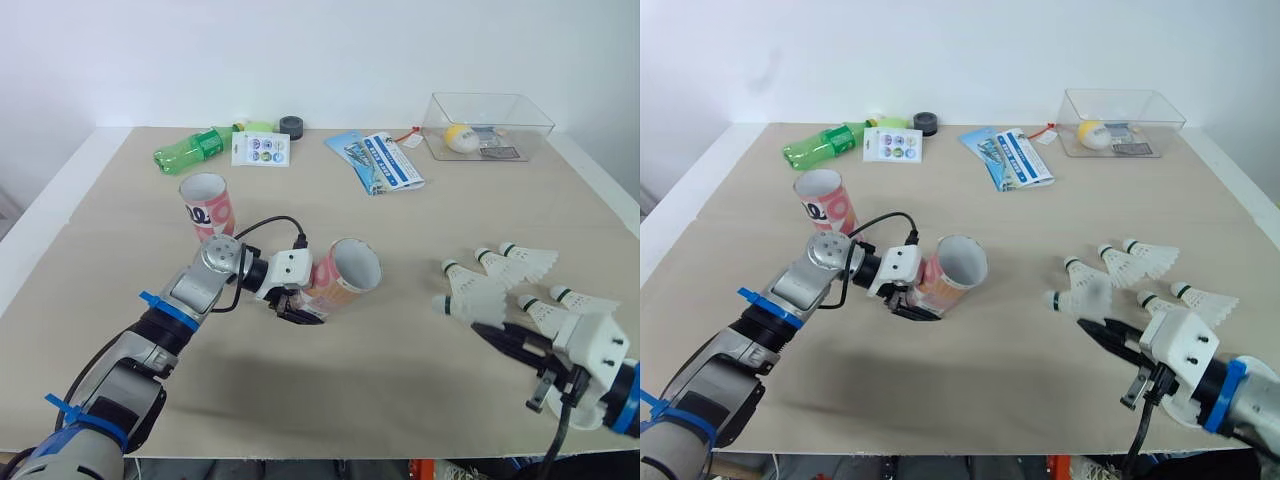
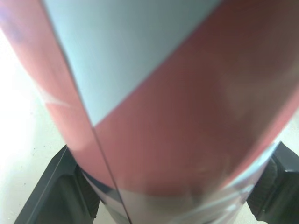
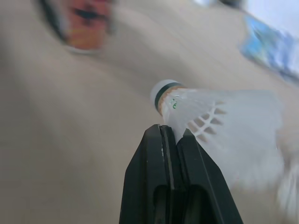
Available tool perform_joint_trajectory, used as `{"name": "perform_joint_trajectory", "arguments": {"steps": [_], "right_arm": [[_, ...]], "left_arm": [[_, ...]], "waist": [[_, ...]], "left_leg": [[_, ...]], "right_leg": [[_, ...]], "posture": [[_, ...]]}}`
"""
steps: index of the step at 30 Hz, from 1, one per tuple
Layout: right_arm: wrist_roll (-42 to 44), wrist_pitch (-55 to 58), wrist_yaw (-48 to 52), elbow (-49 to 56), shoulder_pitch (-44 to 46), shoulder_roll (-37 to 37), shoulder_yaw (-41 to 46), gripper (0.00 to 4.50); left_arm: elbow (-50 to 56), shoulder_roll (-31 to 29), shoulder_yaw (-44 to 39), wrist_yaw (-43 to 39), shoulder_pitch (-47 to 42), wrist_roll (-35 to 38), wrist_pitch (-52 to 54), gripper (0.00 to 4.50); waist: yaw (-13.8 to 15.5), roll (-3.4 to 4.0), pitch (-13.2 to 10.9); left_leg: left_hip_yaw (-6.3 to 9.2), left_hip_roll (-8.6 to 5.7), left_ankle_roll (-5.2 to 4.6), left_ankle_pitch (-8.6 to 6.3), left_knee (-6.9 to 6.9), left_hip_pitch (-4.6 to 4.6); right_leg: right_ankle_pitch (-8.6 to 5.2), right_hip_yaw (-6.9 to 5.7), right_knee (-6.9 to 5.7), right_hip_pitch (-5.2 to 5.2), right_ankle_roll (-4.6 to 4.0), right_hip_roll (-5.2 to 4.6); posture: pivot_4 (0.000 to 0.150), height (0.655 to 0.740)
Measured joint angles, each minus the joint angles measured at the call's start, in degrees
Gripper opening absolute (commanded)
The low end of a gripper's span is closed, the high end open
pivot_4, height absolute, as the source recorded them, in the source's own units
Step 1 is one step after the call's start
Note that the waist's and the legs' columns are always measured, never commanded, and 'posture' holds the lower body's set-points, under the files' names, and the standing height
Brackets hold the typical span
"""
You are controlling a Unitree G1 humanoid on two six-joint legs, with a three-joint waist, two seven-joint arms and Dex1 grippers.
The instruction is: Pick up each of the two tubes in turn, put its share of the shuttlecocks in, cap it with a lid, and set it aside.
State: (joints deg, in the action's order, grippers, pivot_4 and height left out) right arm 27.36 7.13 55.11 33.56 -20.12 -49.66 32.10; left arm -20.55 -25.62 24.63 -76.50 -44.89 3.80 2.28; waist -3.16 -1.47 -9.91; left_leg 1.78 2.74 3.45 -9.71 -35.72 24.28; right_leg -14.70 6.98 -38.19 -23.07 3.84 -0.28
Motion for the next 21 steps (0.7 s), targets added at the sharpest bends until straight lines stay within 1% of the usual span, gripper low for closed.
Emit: {"name": "perform_joint_trajectory", "arguments": {"steps": [1, 2, 4, 6, 8, 11, 14, 18, 21], "right_arm": [[0.6, 0.4, 0.3, -0.3, 4.1, -2.1, -0.7, 0.07], [1.3, 0.5, 1.0, -0.6, 11.2, -6.0, -1.1, 0.07], [1.7, 0.2, 1.5, -1.1, 16.6, -8.1, -2.8, 0.07], [1.5, -0.8, 3.4, -2.9, 23.2, -9.5, -7.6, 0.07], [1.0, -2.0, 5.4, -5.2, 28.3, -9.7, -12.1, 0.07], [-0.8, -4.4, 8.0, -8.1, 33.4, -9.8, -16.4, 0.07], [-3.6, -7.7, 10.5, -11.2, 38.6, -9.7, -21.4, 0.07], [-7.5, -12.5, 14.3, -16.0, 47.6, -8.0, -29.0, 0.07], [-9.8, -15.8, 16.5, -19.8, 51.8, -6.8, -32.3, 0.07]], "left_arm": [[-0.6, 0.1, -0.1, -0.2, -0.3, 0.0, 0.0, 3.35], [-1.0, 0.5, 0.0, -0.3, -1.0, -0.5, -0.1, 3.35], [-1.3, 0.8, 0.0, -0.3, -0.9, -0.6, -0.2, 3.35], [-1.2, 1.0, -0.2, -0.3, -0.8, -0.6, -0.3, 3.35], [-0.6, 1.1, -0.3, -0.3, -0.6, -0.5, 0.3, 3.35], [0.8, 1.2, -0.7, 0.2, 0.1, -0.4, 2.3, 3.35], [2.6, 1.2, -1.1, 1.6, 0.8, -0.6, 4.8, 3.35], [6.2, 2.0, -1.6, 4.2, 1.5, -0.5, 11.2, 3.35], [8.2, 2.4, -1.7, 5.6, 1.5, -0.5, 13.7, 3.35]], "waist": [[-0.2, 0.03, 0.0], [-0.2, 0.07, 0.0], [0.0, -0.13, -0.1], [0.1, -0.21, -0.1], [0.2, -0.22, -0.1], [0.4, -0.22, -0.1], [0.4, -0.19, -0.1], [0.3, -0.17, -0.2], [0.3, -0.16, -0.2]], "left_leg": [[-0.06, 0.0, -0.02, 0.01, -0.04, -0.01], [-0.07, -0.04, -0.13, 0.09, -0.03, 0.02], [0.07, -0.01, -0.17, 0.11, 0.02, 0.0], [0.09, -0.01, -0.18, 0.12, 0.06, 0.06], [0.07, -0.02, -0.17, 0.11, 0.06, 0.11], [0.05, -0.03, -0.17, 0.1, 0.08, 0.16], [0.06, -0.03, -0.17, 0.1, 0.08, 0.14], [0.02, -0.02, -0.17, 0.1, 0.01, 0.17], [0.02, -0.02, -0.17, 0.1, 0.02, 0.19]], "right_leg": [[0.08, 0.05, 0.0, -0.01, 0.02, 0.0], [0.14, 0.07, 0.01, -0.01, 0.05, -0.02], [0.11, -0.01, 0.01, 0.01, 0.01, 0.05], [0.12, -0.02, 0.02, -0.02, 0.0, 0.05], [0.11, 0.02, 0.04, -0.03, 0.08, 0.04], [0.18, 0.02, 0.04, -0.07, 0.32, 0.02], [0.18, 0.01, 0.03, -0.09, 0.3, 0.03], [0.2, 0.03, 0.03, -0.13, 0.21, 0.03], [0.23, 0.03, 0.03, -0.15, 0.26, 0.03]], "posture": [[0.15, 0.74], [0.15, 0.74], [0.15, 0.74], [0.15, 0.74], [0.15, 0.74], [0.15, 0.74], [0.15, 0.74], [0.15, 0.74], [0.15, 0.74]]}}
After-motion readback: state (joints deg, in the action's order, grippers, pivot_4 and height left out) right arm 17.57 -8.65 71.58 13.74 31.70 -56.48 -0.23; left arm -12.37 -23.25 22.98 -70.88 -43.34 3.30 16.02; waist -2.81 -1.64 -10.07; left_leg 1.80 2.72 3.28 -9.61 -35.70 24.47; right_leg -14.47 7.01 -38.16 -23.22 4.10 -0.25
